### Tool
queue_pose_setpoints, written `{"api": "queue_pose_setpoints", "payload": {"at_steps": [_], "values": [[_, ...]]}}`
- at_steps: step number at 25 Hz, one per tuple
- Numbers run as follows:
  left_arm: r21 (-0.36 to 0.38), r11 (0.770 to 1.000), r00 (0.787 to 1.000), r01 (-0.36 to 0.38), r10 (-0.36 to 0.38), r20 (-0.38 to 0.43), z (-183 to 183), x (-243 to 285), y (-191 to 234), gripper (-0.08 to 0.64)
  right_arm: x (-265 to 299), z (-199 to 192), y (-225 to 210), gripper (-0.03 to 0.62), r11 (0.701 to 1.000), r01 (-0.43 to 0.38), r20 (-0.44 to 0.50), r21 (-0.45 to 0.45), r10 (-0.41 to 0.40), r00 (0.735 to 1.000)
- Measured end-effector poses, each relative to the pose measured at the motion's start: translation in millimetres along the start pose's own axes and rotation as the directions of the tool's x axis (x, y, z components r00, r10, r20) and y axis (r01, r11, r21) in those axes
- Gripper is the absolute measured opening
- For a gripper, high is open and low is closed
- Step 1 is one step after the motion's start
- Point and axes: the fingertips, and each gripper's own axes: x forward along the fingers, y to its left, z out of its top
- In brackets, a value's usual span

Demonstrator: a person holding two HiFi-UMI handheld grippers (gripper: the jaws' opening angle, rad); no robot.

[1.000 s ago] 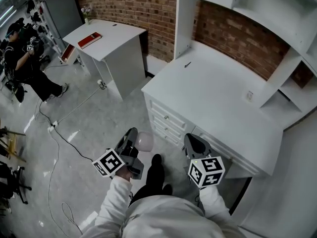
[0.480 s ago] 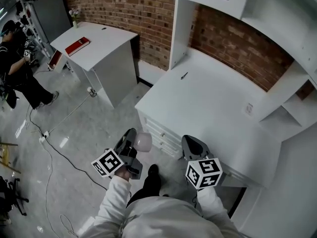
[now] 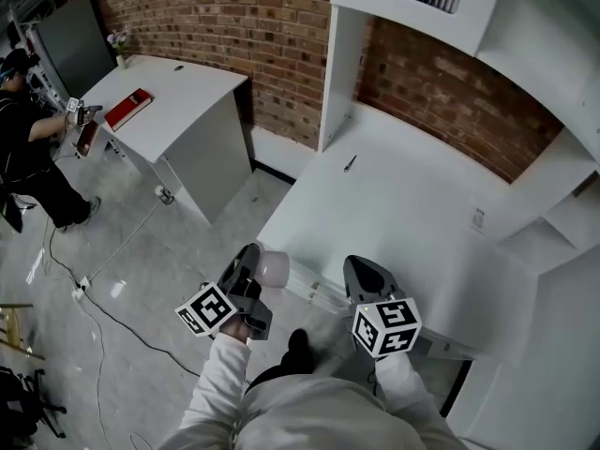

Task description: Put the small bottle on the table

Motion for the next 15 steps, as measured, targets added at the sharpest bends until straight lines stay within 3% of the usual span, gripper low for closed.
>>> {"api": "queue_pose_setpoints", "payload": {"at_steps": [10,15], "values": [[0.018,1.000,0.999,-0.007,0.008,-0.040,19.1,42.2,24.5,0.112,36.5,7.8,-12.1,0.028,0.999,0.040,-0.017,0.008,-0.039,0.999],[0.073,0.997,0.998,-0.011,0.016,-0.068,20.9,68.7,29.4,0.112,46.9,11.1,-28.1,0.028,0.997,0.069,-0.018,0.018,-0.068,0.997]]}}
